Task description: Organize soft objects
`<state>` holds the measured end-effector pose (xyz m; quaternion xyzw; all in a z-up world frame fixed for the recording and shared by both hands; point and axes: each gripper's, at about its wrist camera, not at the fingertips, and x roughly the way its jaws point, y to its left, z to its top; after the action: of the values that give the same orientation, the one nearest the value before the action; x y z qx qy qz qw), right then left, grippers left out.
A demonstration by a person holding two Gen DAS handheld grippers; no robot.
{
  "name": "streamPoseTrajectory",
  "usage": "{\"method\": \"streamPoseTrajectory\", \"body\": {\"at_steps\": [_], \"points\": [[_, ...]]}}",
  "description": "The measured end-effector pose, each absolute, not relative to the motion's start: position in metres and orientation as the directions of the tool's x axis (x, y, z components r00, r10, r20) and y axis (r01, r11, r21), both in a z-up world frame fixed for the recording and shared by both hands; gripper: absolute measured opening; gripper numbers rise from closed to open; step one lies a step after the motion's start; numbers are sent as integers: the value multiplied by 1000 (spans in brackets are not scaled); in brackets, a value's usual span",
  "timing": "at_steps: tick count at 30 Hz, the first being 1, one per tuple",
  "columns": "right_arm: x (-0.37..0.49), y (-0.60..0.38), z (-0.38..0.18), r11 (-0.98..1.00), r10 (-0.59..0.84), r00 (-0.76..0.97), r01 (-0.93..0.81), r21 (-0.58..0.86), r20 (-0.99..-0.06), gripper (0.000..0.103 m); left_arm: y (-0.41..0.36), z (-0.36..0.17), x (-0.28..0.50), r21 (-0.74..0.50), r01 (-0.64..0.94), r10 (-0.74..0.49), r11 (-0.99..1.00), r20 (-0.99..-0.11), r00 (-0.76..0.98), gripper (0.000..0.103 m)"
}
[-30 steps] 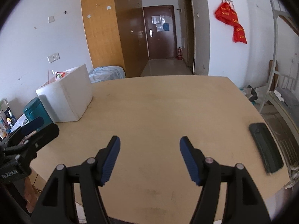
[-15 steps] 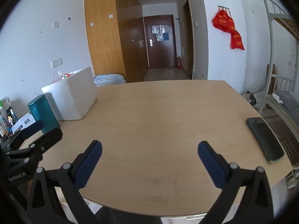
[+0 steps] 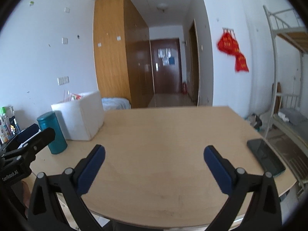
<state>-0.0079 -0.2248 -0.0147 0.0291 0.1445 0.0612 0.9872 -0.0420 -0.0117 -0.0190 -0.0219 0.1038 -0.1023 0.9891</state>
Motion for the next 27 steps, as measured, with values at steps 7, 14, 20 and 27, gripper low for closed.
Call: {"method": "streamPoseTrajectory", "body": {"at_steps": [7, 14, 20, 27], "points": [[-41, -222, -1, 994, 98, 990, -94, 48, -102, 103, -6, -3, -75, -37, 150, -152, 988, -65, 986, 103], [-42, -215, 0, 996, 86, 993, -85, 18, -75, 103, -1, 3, -80, -60, 142, -145, 988, -58, 988, 103], [-45, -214, 6, 998, 69, 996, -68, 12, -64, 103, -5, 3, -84, -50, 139, -142, 989, -62, 988, 103], [-45, -215, 7, 998, 59, 996, -58, 13, -71, 103, -10, 4, -87, -30, 150, -152, 988, -60, 987, 103]]}}
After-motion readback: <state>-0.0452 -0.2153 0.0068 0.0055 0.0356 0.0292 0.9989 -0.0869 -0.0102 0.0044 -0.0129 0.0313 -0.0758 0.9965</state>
